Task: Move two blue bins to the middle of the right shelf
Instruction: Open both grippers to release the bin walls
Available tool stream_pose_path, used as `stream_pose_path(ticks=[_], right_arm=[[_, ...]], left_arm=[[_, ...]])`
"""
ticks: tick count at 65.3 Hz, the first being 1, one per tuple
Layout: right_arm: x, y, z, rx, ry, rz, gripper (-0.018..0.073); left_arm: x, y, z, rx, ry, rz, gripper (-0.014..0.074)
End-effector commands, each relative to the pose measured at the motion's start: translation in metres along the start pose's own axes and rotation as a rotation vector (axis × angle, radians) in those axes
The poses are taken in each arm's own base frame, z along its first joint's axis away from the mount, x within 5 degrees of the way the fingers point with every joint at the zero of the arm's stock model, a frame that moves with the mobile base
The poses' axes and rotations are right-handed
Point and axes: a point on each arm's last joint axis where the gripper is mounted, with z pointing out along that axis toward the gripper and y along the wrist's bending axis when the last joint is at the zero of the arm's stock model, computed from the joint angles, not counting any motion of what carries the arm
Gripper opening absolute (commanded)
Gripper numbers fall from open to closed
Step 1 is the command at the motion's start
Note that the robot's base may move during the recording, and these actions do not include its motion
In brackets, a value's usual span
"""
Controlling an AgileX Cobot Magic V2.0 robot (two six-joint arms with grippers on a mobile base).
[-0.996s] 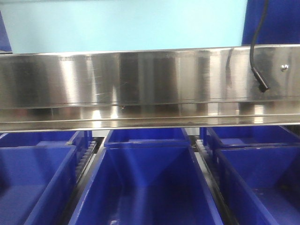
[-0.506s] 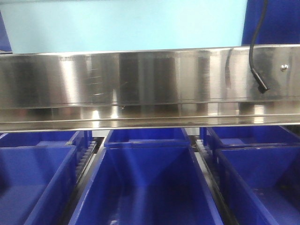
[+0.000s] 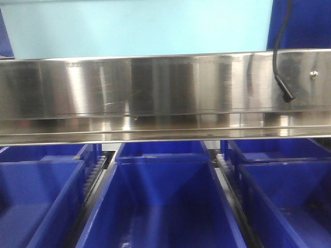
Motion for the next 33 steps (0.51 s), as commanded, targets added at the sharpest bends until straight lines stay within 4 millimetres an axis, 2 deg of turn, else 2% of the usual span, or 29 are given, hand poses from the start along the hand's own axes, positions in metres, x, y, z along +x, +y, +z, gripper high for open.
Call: stream_pose_path(ticks=[1,9,14,27,31,33], right_arm=[[-0.005,-0.002,-0.010,-0.005,-0.057,-0.001,0.0314],[-0.009,-0.003,-0.022,-0.027,-0.102,-0.024,0.0303],[-0.010,-0.004,-0.028,-0.033,-0.124,-0.073,0.0249],[-0.013,-0.005,-0.034,-0.044,-0.155,-0.105,-0.0080],[-0.015,-0.004,-0.038,-0.062,-0.192,-0.104,-0.0161],[-0.017,-0.004,-0.041,-0.070,-0.211,-0.105,-0.0166]], left_arm=[[-0.002,0.000,-0.009,0.007,-0.031,0.003,0.0435],[-0.002,0.000,-0.021,0.022,-0.052,-0.003,0.0429],[-0.004,0.001,-0.031,0.034,-0.090,-0.006,0.0398],[-0.007,0.002,-0.046,0.059,-0.162,-0.010,0.0182],[-0.009,0.001,-0.049,0.078,-0.193,-0.014,0.0085],[-0.010,0.000,-0.050,0.088,-0.207,-0.016,0.0045]])
